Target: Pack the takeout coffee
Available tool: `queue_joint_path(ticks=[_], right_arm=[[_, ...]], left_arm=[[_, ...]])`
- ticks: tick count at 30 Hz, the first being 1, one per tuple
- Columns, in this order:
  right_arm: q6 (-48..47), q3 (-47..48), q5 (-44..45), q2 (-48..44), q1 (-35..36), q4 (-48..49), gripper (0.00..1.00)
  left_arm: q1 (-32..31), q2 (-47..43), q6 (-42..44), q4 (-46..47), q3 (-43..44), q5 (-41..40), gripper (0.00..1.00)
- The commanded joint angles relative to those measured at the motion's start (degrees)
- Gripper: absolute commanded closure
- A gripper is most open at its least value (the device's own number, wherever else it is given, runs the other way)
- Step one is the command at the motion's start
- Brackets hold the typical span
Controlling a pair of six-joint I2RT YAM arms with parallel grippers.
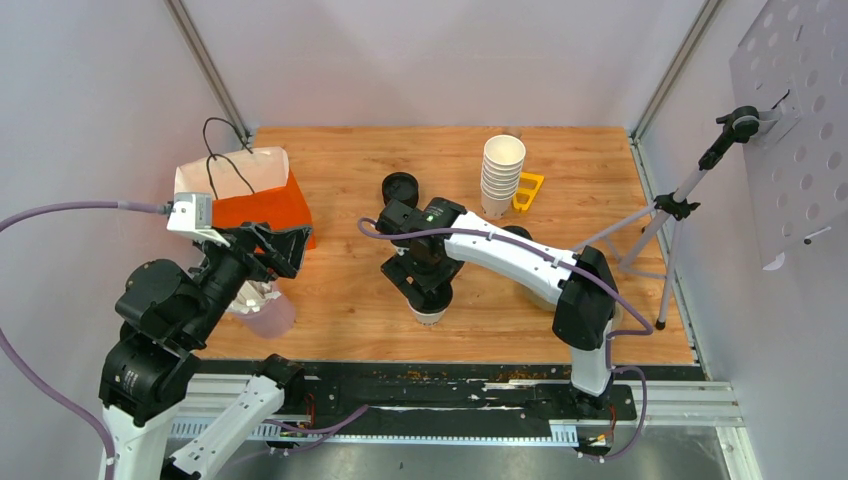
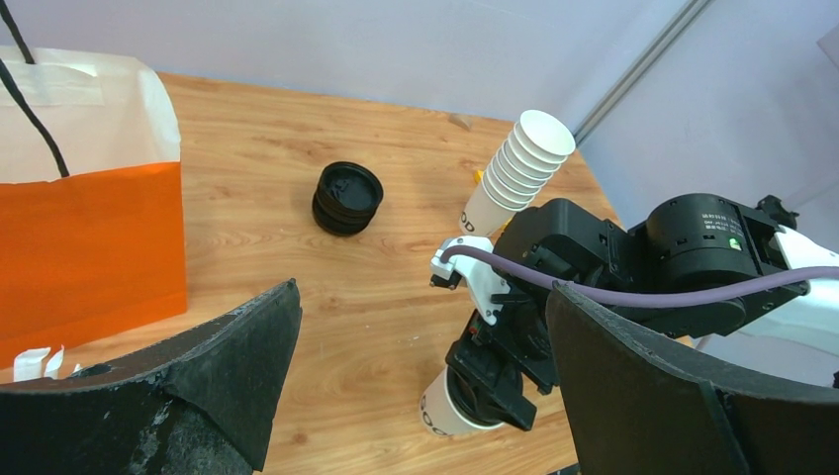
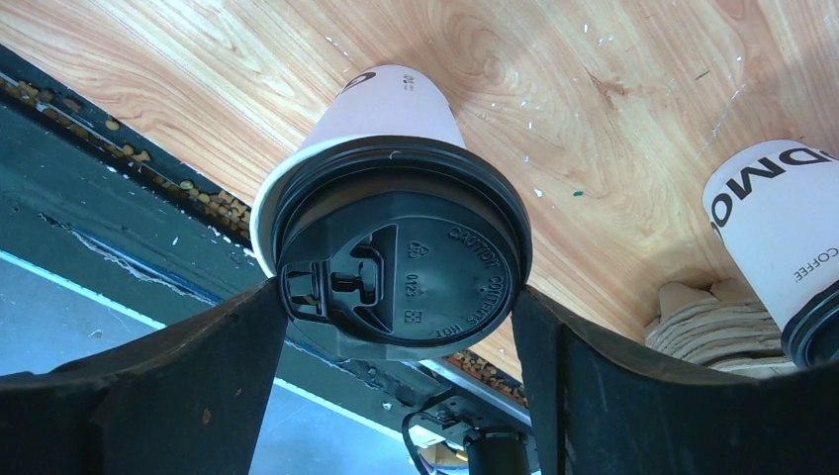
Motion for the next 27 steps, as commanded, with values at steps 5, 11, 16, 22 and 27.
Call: queue_joint_path(ticks=[5, 11, 16, 22, 27], right_arm=[[-0.85, 2.53, -2.00, 0.03, -0.30, 1.40, 0.19], [-0.81, 2.31, -2.02, -0.81, -0.23, 1.63, 0.21], [-0.72, 2.14, -1.97, -0.77, -0.30, 1.71, 0.20], [-0.74, 1.77, -5.16, -0.76, -0.23, 1.78, 0.20], [-0.51, 1.88, -4.10, -0.69, -0.25, 0.95, 0.20]], left_arm=[[0.25, 0.29, 1.34, 1.09, -0.57, -0.46, 0.00], [0.25, 0.61, 1.31, 1.29, -0.98, -0.21, 0.00], [0.25, 0.65, 1.50, 1.33, -1.07, -0.24, 0.00], [0.25, 0.66, 1.89, 0.91, -1.24, -0.65, 0.00], [0.25, 0.65, 2.01, 0.96, -1.25, -0.81, 0.00]])
